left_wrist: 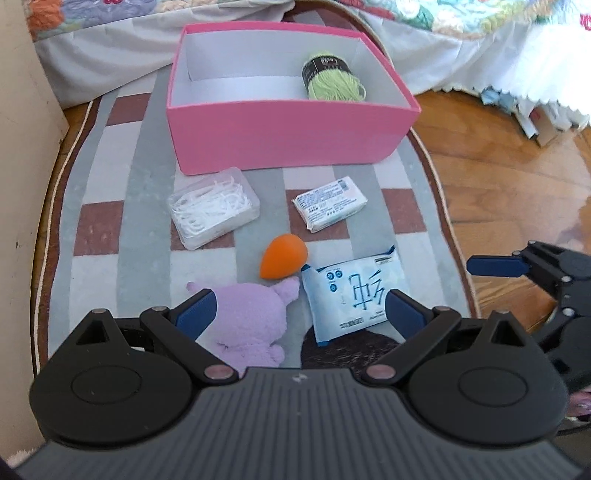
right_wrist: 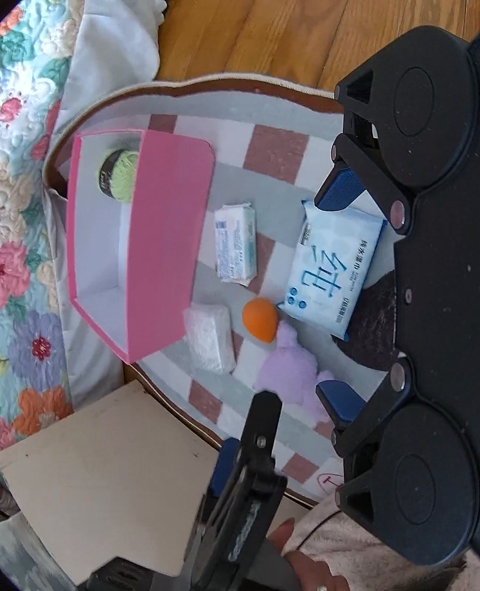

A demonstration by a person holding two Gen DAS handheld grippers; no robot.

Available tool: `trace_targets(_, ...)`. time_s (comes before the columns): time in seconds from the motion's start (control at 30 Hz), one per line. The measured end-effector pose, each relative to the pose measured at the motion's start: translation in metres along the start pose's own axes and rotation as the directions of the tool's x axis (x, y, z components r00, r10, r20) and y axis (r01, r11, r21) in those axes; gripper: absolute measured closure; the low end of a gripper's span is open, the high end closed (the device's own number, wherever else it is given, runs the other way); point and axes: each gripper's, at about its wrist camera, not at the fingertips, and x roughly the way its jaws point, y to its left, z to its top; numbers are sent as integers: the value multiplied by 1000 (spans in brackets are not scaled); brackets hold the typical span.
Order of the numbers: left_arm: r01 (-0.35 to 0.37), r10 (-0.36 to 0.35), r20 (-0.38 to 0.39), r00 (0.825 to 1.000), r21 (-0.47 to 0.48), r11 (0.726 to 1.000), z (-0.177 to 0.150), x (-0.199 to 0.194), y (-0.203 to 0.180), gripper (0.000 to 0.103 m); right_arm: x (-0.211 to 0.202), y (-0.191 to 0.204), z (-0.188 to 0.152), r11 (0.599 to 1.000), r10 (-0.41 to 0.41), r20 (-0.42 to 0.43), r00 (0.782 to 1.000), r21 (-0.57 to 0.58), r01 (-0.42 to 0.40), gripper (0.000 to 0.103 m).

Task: Organize objects
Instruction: 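Withdraw the left tool from the box toward the wet-wipes pack, then close the left gripper on the white wet-wipes pack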

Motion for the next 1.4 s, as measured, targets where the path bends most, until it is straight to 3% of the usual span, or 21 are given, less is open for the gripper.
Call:
trace_targets(0.17, 51, -51, 6, 999, -8, 999, -7, 14, 2, 8, 0, 7, 0, 999, 10, 14, 1000, -48, -10, 3)
trace_targets(0.47, 134, -134, 40, 990, 0, 991, -14, 33, -8, 32, 24, -18, -14, 999, -30, 41, 999, 26, 29, 7)
trace_targets(0.57, 162, -161, 37, 986, -16, 987, -18, 44, -7, 36, 34, -22, -20, 998, -60, 32, 998, 33, 59, 11)
trace_targets(0.87, 174, -175, -5, 985, -78, 982, -30, 75, -5, 50, 51, -32, -29, 995, -79, 39, 996, 68, 76, 15)
trace_targets(1.03, 171, -173, -15, 985, -83, 982, -35, 86, -7, 76, 61, -37, -38, 991, -86, 21, 996, 106, 84, 33)
trace_targets(1.17, 187, -189, -26, 982, -84, 979, -40, 91, -11, 77, 63, -42, -41, 987, -109, 23, 994, 118, 106, 43)
trace_targets(1.33, 106, -108, -18, 994, -89, 990, -41, 98, -9, 77, 67, -47, -42, 983, -130, 9, 991, 131, 128, 60)
trace_targets(1.4, 109, -113, -23, 993, -116, 987, -40, 103, -3, 77, 68, -49, -43, 982, -128, 8, 992, 138, 126, 60)
